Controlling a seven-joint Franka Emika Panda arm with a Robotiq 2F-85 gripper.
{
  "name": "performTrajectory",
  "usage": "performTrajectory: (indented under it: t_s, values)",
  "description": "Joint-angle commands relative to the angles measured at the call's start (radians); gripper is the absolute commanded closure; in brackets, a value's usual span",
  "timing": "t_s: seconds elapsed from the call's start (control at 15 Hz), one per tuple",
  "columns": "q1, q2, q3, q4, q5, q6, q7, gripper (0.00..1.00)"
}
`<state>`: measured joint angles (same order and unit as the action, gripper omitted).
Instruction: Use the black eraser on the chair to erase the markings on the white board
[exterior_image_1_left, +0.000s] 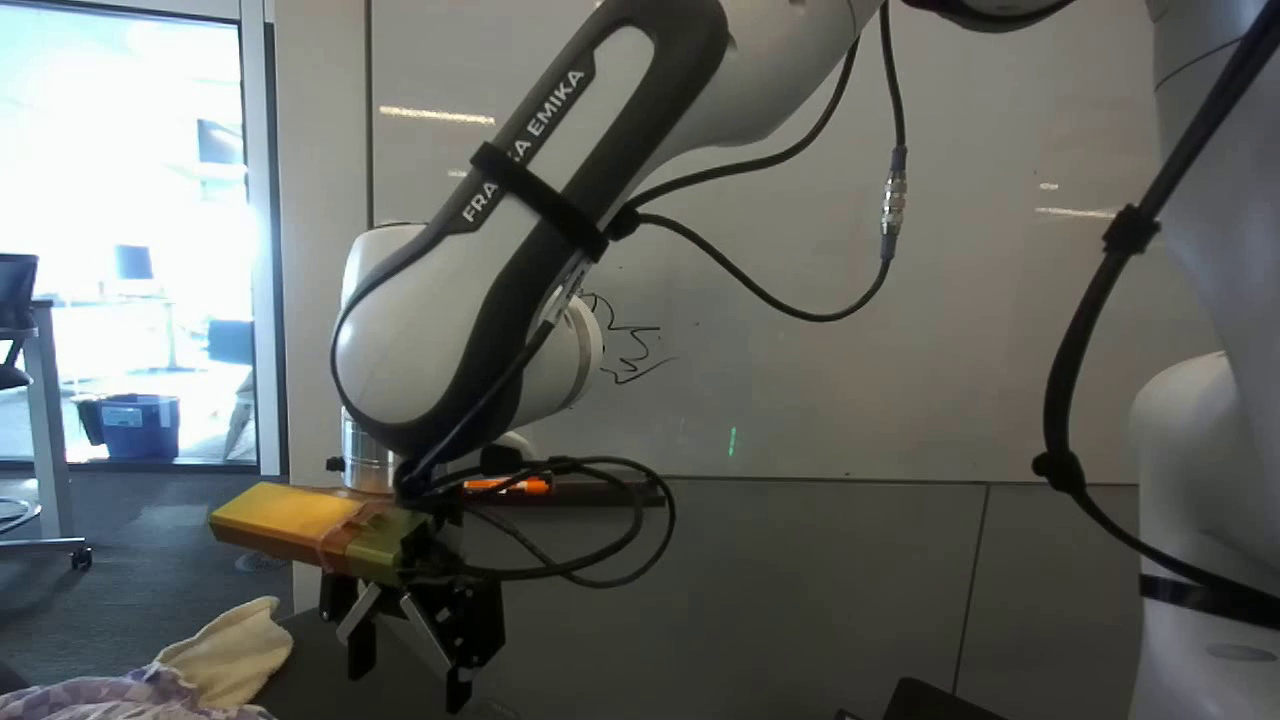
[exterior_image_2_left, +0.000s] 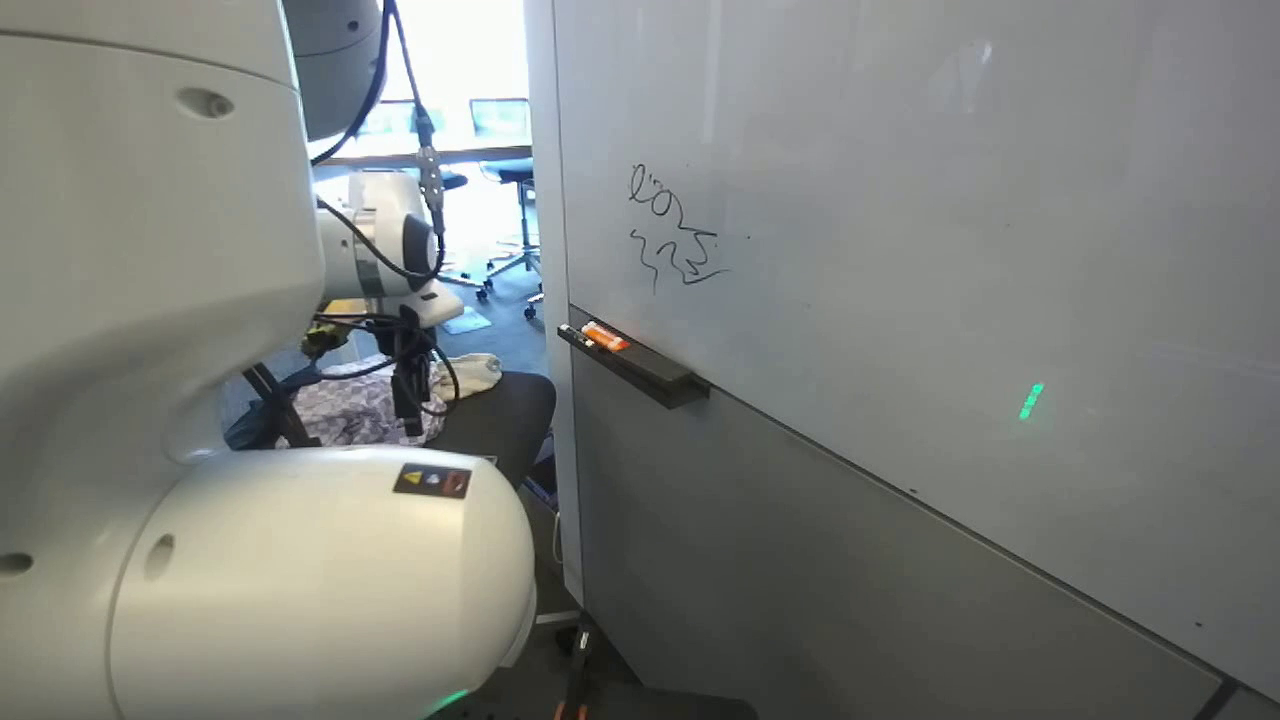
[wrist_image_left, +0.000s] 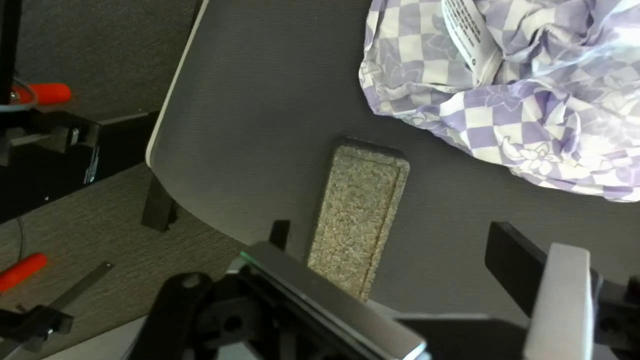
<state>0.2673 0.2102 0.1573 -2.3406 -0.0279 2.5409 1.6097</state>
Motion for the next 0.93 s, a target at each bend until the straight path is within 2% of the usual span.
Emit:
performTrajectory:
  t_s: [0.0,0.4,0.87]
  values:
    - [0.02,0.032,-0.017,-0.02,-0.006,0.076,0.07,0.0]
    - [0.019,0.099,-0.041,-0.032,0.004,0.177,0.041,0.0]
    - [0.019,0.139,-0.081,-0.028,0.015,0.191,0.032,0.0]
